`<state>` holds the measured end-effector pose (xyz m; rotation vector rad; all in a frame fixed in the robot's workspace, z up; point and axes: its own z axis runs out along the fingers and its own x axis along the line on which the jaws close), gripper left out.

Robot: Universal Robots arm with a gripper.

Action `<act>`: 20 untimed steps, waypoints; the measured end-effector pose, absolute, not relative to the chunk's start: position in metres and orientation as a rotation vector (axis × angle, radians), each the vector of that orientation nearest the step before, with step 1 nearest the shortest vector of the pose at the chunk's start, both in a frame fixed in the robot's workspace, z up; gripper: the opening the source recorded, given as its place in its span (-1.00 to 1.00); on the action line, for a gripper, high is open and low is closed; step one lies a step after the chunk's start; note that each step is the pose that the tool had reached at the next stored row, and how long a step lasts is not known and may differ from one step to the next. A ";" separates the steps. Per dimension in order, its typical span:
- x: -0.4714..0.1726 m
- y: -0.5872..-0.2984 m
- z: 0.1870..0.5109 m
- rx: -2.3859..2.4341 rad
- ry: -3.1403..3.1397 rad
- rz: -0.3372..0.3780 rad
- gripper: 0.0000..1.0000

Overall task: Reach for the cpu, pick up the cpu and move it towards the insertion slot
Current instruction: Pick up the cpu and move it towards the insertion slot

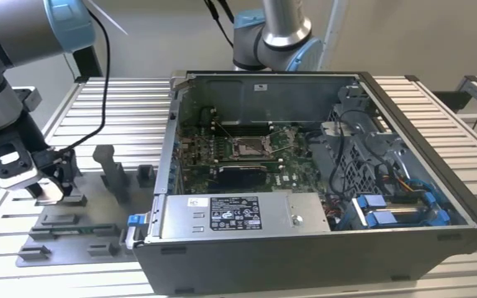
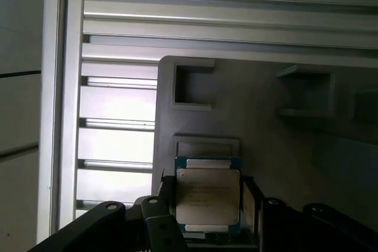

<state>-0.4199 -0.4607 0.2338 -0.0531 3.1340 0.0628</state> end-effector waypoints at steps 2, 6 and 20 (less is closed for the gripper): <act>-0.420 -0.461 0.236 -0.053 3.134 0.063 -1.00; -0.420 -0.461 0.240 -0.053 3.134 0.063 -1.00; -0.420 -0.461 0.253 -0.053 3.134 0.063 -1.00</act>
